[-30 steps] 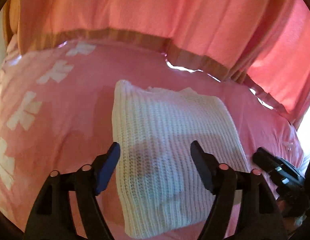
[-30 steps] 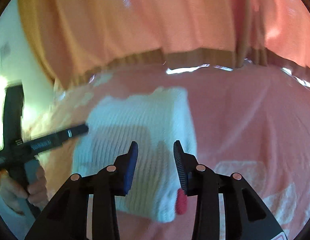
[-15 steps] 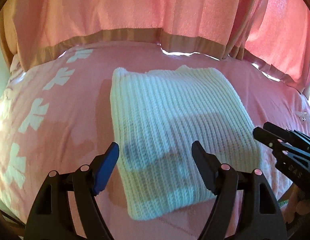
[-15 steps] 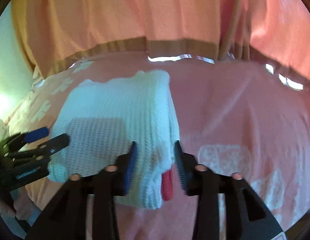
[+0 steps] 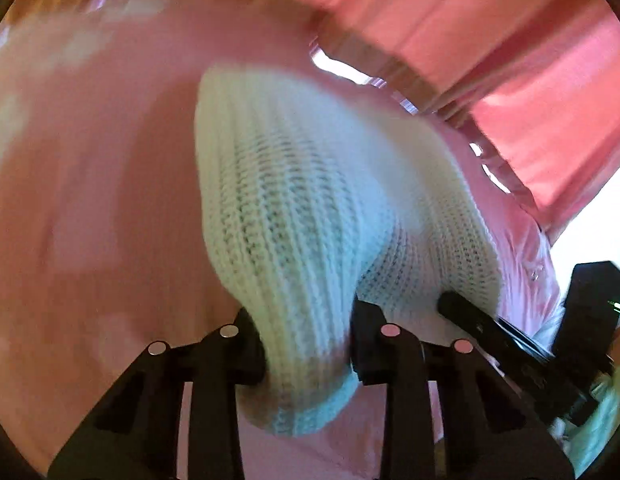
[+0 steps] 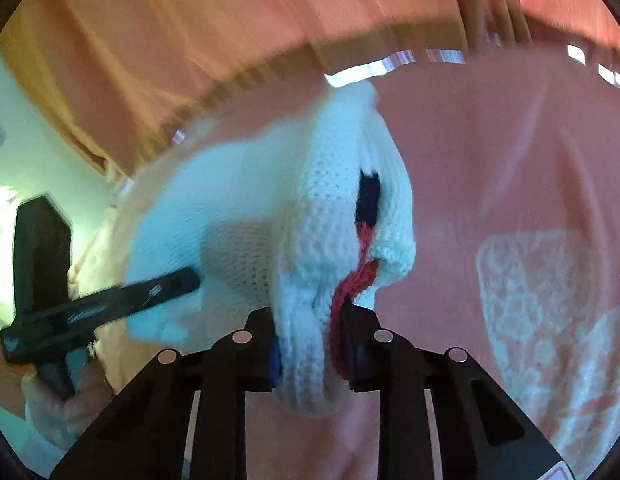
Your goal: Fold small clothes
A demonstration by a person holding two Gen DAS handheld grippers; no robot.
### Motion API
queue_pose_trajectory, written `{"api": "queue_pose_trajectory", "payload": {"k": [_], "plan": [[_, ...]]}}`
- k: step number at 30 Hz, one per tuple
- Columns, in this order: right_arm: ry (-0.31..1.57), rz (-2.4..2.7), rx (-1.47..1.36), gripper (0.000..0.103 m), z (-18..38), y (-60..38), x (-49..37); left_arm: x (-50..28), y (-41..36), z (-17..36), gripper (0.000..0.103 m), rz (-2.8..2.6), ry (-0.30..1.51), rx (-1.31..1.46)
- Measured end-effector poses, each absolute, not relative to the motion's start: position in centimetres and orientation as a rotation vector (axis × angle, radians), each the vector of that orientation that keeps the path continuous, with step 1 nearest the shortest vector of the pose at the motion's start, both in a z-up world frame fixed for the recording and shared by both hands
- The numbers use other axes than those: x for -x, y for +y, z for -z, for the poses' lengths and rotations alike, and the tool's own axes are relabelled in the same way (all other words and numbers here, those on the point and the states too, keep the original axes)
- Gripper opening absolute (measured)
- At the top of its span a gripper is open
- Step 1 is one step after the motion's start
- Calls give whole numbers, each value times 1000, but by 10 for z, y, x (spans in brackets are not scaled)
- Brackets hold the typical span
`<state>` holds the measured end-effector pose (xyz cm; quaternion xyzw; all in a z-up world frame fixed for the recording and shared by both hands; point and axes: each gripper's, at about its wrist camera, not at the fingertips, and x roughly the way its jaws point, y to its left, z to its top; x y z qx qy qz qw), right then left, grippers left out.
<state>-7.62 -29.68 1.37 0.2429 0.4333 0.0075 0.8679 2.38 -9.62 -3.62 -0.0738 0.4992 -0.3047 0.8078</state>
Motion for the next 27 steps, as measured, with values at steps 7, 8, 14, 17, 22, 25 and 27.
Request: {"api": "queue_pose_trajectory", "payload": {"k": [7,8,14,17,22,25,27], "plan": [[1026,29,-450,31,24,-285,70,-24,-92,61,54,488,1093,59],[1018,31,-452,33,16,-287,73,-16,-91,58,56,473,1063,44],[766,138,-327,29,-54,-290,106,26,-88,9,77,419,808,-66],[778,55,-312,1,-54,-282,89,21,-99,7,78,421,800,-77],[1000,93,-286,0,13,-291,54,-3,-106,50,75,371,1021,-89],[961,93,-277,0,2,-289,56,-5,-99,54,73,379,1061,-28],[897,90,-271,0,-14,-286,67,3,-99,41,73,384,1001,-51]]}}
